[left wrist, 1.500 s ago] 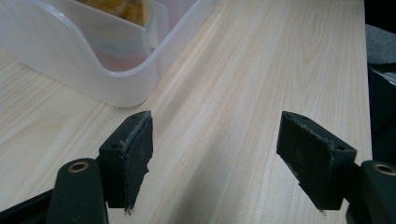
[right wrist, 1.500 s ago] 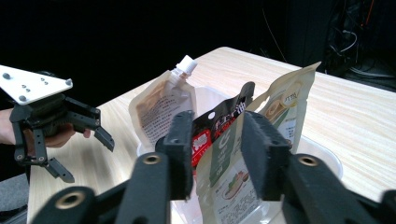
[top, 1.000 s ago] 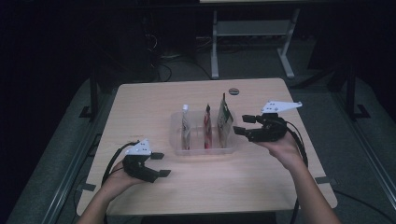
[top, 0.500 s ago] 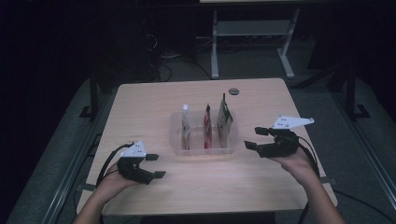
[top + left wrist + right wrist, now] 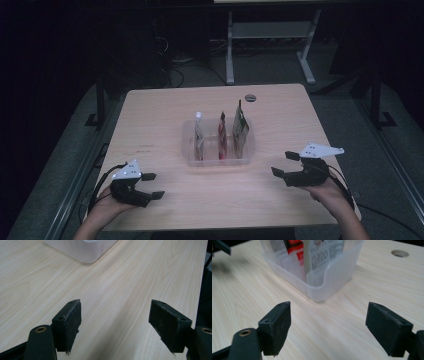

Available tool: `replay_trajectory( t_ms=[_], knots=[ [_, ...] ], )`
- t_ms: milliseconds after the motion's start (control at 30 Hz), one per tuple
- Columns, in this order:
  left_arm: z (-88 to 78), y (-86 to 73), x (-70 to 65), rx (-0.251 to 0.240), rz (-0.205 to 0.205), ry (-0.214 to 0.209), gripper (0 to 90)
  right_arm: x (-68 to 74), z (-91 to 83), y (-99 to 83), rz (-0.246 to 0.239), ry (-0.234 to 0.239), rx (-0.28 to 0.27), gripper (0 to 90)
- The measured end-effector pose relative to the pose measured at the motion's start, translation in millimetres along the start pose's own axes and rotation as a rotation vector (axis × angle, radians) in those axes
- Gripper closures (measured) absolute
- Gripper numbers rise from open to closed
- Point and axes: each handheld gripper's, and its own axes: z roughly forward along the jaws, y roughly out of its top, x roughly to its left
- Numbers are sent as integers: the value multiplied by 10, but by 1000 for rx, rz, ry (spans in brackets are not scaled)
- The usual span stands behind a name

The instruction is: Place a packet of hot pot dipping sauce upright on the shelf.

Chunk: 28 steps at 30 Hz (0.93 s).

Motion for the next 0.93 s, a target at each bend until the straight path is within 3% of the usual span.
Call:
replay_trajectory(
  t_ms=[267, 433, 933],
  knots=[
    [9, -54, 17, 25, -3, 22, 243, -51, -95, -265, 15, -66, 42, 159],
    [42, -71, 40, 56, 12, 46, 229, -97, -91, -326, 4, -99, 69, 140],
    [86, -87, 65, 72, 21, 50, 211, -129, -42, -370, 8, -100, 99, 139]
  ],
)
